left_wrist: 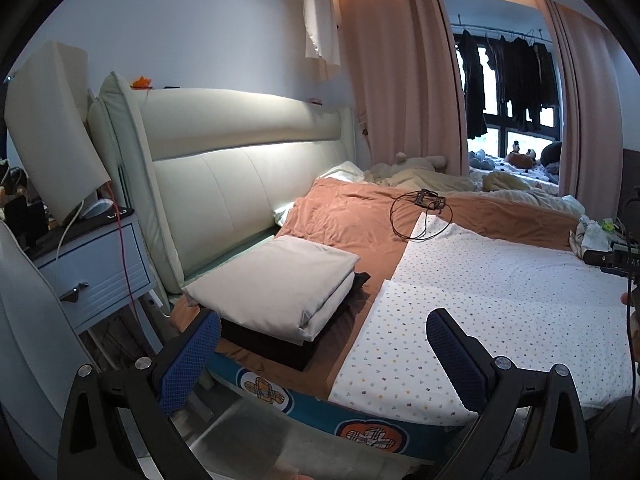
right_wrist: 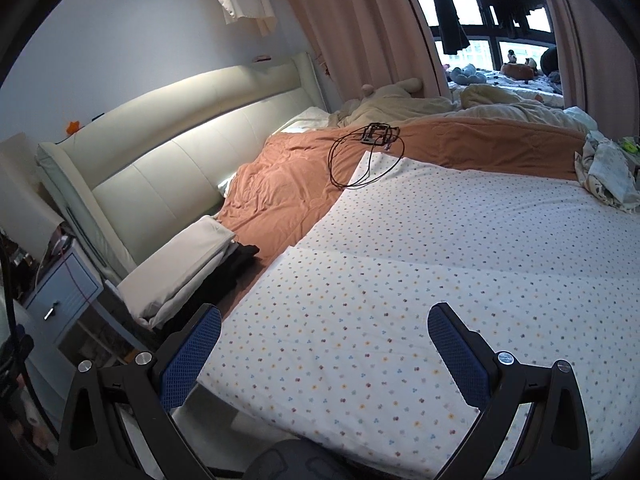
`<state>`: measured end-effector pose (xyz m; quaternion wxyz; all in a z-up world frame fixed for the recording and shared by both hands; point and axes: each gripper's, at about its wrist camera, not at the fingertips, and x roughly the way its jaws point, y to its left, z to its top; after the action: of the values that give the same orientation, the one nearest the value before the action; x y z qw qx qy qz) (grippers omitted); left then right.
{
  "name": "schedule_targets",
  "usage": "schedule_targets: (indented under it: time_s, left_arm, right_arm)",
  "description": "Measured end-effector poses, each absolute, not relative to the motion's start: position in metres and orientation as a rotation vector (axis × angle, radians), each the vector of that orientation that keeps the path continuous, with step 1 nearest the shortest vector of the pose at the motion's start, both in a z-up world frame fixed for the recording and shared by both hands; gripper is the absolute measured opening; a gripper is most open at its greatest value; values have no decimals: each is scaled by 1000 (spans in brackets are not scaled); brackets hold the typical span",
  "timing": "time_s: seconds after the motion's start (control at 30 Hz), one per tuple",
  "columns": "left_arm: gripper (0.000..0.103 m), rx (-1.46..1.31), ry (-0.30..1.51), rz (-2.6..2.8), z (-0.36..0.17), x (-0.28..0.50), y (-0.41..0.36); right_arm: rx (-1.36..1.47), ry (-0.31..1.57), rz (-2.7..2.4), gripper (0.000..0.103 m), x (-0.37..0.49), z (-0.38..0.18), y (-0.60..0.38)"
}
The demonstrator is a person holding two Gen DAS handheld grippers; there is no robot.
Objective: Fold large clothes
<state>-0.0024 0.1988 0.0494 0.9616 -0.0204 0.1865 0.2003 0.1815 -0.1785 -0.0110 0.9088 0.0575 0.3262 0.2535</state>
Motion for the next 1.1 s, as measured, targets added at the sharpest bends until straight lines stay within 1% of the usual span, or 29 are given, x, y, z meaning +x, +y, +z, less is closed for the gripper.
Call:
schedule_targets:
  time_s: [0.33, 0.6, 0.9, 1.1]
  left_arm:
    - [103, -56, 330, 383, 53, -42, 152]
    - [103, -74, 301, 355, 45, -62, 119]
    - [103, -86, 334, 269, 23, -66, 83]
    - [103, -61, 311, 233, 17, -61, 58]
  right_arm:
    - [116, 571, 515, 103, 107, -13, -232]
    - [149, 546, 518, 103, 65, -33, -272]
    - [83, 512, 463, 103, 19, -50, -299]
    - [87, 522, 442, 103, 12, -57, -307]
